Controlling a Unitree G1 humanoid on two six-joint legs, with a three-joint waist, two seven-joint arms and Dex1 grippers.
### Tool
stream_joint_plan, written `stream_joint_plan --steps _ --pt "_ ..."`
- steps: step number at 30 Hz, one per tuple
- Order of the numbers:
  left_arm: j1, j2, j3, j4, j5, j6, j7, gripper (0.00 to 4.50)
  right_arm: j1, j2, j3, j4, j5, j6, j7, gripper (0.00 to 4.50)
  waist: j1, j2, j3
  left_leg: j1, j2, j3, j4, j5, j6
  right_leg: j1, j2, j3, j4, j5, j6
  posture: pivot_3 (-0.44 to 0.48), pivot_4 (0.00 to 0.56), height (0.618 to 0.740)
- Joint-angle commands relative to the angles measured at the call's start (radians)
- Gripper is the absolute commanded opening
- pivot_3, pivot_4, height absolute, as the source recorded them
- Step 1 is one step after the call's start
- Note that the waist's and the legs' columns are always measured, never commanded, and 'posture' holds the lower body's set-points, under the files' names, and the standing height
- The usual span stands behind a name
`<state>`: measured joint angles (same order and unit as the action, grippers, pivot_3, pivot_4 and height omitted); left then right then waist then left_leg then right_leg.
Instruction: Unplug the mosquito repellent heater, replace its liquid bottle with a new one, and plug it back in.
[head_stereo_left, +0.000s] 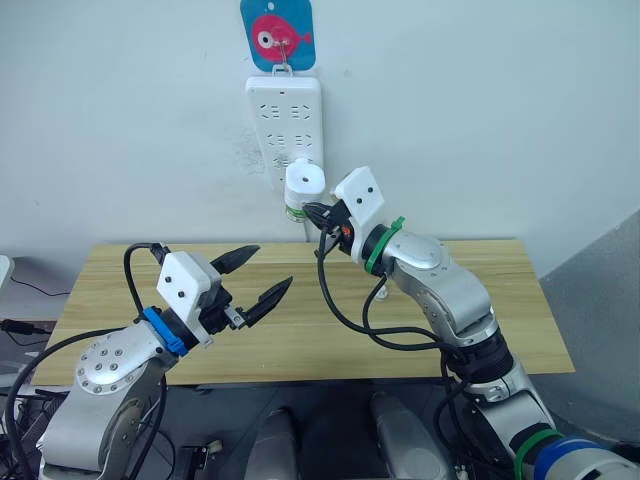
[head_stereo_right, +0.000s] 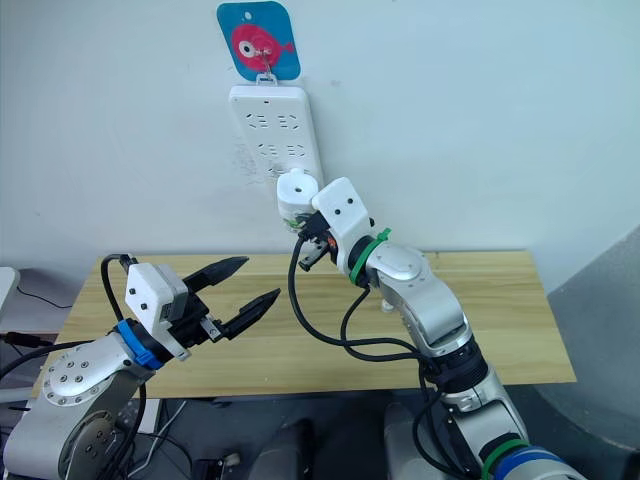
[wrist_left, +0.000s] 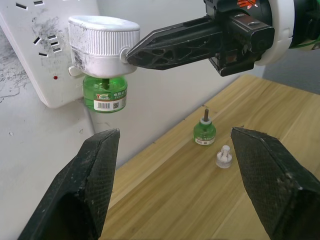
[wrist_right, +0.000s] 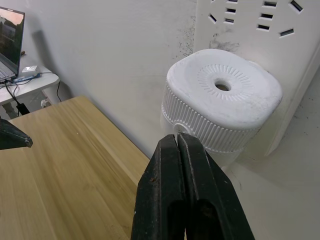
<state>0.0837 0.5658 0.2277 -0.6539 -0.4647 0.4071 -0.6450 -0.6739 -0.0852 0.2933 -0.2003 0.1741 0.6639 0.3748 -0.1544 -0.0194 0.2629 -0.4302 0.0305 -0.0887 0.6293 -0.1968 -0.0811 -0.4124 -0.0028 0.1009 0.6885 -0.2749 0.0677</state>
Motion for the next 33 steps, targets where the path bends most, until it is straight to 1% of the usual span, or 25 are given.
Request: stream_joint_plan --steps 1,6,8,11,13,16,18,19,21,22,23,25,28,31,32,33 --pt "-0.004 0.01 -0.006 -0.02 -0.006 -0.011 0.001 3.77 -0.02 0.019 -0.034 -0.008 -0.023 -0.033 -0.042 0.06 0.0 0.0 0.0 0.0 0.0 0.0 0.0 0.0 0.0 0.0 0.0 0.0 0.0 0.0 0.0 -0.155 0.22 0.74" --pt "-0.009 0.008 -0.014 -0.016 -0.005 -0.012 0.001 3.77 -0.03 0.025 -0.065 0.023 -0.051 -0.053 -0.094 0.06 0.0 0.0 0.0 0.0 0.0 0.0 0.0 0.0 0.0 0.0 0.0 0.0 0.0 0.0 0.0 -0.162 0.218 0.74" --pt "-0.011 0.007 -0.017 -0.013 -0.006 -0.012 0.0 3.77 -0.026 0.015 -0.064 0.011 -0.029 -0.042 -0.06 0.06 0.002 0.0 0.0 0.0 0.0 0.0 0.001 0.0 0.0 0.0 0.0 0.0 0.0 0.0 0.0 -0.165 0.217 0.74" --pt "-0.013 0.008 -0.019 -0.001 -0.005 -0.017 -0.005 3.77 0.0 -0.028 -0.035 -0.057 0.017 -0.029 0.035 0.06 0.007 0.0 0.0 0.0 0.0 0.0 0.001 0.0 0.0 0.001 0.0 0.0 -0.001 0.0 0.0 -0.167 0.21 0.74" --pt "-0.012 0.011 -0.017 0.01 -0.006 -0.02 -0.01 3.77 0.018 -0.038 -0.039 -0.094 0.059 -0.005 0.068 0.06 0.008 0.0 0.0 0.0 0.0 0.0 0.001 0.0 0.0 0.001 0.0 0.0 -0.002 0.0 0.0 -0.165 0.206 0.74" --pt "-0.008 0.036 -0.001 0.053 -0.001 -0.037 -0.046 3.77 0.053 -0.123 -0.031 -0.188 0.109 0.011 0.172 0.06 0.009 0.0 0.0 0.0 0.0 0.0 -0.001 0.0 0.0 0.001 0.0 0.0 -0.002 0.0 0.0 -0.164 0.193 0.74" --pt "-0.017 0.057 0.008 0.094 0.008 -0.053 -0.069 3.77 0.072 -0.188 -0.031 -0.225 0.107 -0.001 0.215 0.06 0.009 0.0 0.0 0.0 0.0 -0.001 -0.001 0.0 0.0 0.0 0.0 -0.001 -0.002 0.0 0.0 -0.161 0.184 0.74" --pt "-0.022 0.083 0.012 0.129 0.018 -0.069 -0.095 3.93 0.087 -0.244 -0.036 -0.243 0.104 -0.012 0.253 0.22 0.009 0.0 -0.001 0.0 0.0 -0.001 -0.001 0.0 0.0 0.0 0.0 -0.001 -0.002 0.0 0.0 -0.155 0.173 0.74" --pt "-0.019 0.156 0.015 0.197 0.026 -0.11 -0.198 4.28 0.121 -0.349 -0.071 -0.281 0.125 -0.007 0.326 0.57 0.01 -0.002 -0.003 0.0 0.0 0.0 -0.001 0.0 0.0 0.001 0.0 -0.001 -0.003 0.0 0.0 -0.15 0.163 0.74" --pt "-0.021 0.193 0.019 0.238 0.041 -0.153 -0.248 4.5 0.141 -0.413 -0.089 -0.298 0.127 -0.017 0.366 0.94 0.012 -0.003 -0.004 0.0 0.0 0.0 -0.001 0.0 0.0 0.001 0.0 -0.001 -0.003 0.0 0.0 -0.148 0.158 0.74" --pt "-0.027 0.217 0.024 0.271 0.047 -0.178 -0.273 4.5 0.156 -0.462 -0.102 -0.307 0.128 -0.028 0.394 1.29 0.014 -0.003 -0.006 0.0 0.0 0.0 -0.001 0.0 0.0 0.001 0.0 -0.001 -0.004 0.0 0.0 -0.147 0.154 0.74" --pt "-0.058 0.249 0.045 0.339 0.041 -0.178 -0.288 4.5 0.204 -0.568 -0.134 -0.309 0.115 -0.072 0.444 2.03 0.016 -0.004 -0.009 0.0 0.0 0.001 -0.001 0.0 0.0 0.001 -0.001 -0.001 -0.007 0.0 0.0 -0.137 0.141 0.74" --pt "-0.05 0.319 0.04 0.397 0.069 -0.222 -0.369 4.5 0.302 -0.7 -0.189 -0.268 0.075 -0.176 0.498 3.14 0.016 -0.009 -0.025 -0.001 0.0 0.002 -0.002 0.0 0.0 0.001 -0.001 -0.001 -0.008 0.0 0.0 -0.11 0.112 0.74" --pt "-0.024 0.348 0.047 0.436 0.14 -0.259 -0.342 4.5 0.366 -0.779 -0.242 -0.211 0.053 -0.27 0.534 4.28 0.014 -0.01 -0.042 -0.001 0.0 0.003 -0.002 0.0 0.0 0.001 -0.001 -0.001 -0.008 0.0 0.0 -0.094 0.094 0.74" --pt "-0.012 0.35 0.054 0.447 0.166 -0.275 -0.323 4.5 0.384 -0.801 -0.253 -0.187 0.038 -0.318 0.547 4.46 0.014 -0.009 -0.047 -0.001 0.0 0.003 -0.002 0.0 0.0 0.001 -0.001 0.0 -0.008 0.0 0.0 -0.088 0.09 0.74" --pt "-0.003 0.348 0.059 0.455 0.191 -0.292 -0.305 4.5 0.398 -0.82 -0.258 -0.165 0.023 -0.366 0.563 4.46 0.014 -0.009 -0.053 0.0 0.0 0.004 -0.002 0.0 0.0 0.001 -0.001 0.0 -0.008 0.0 0.0 -0.082 0.086 0.74"
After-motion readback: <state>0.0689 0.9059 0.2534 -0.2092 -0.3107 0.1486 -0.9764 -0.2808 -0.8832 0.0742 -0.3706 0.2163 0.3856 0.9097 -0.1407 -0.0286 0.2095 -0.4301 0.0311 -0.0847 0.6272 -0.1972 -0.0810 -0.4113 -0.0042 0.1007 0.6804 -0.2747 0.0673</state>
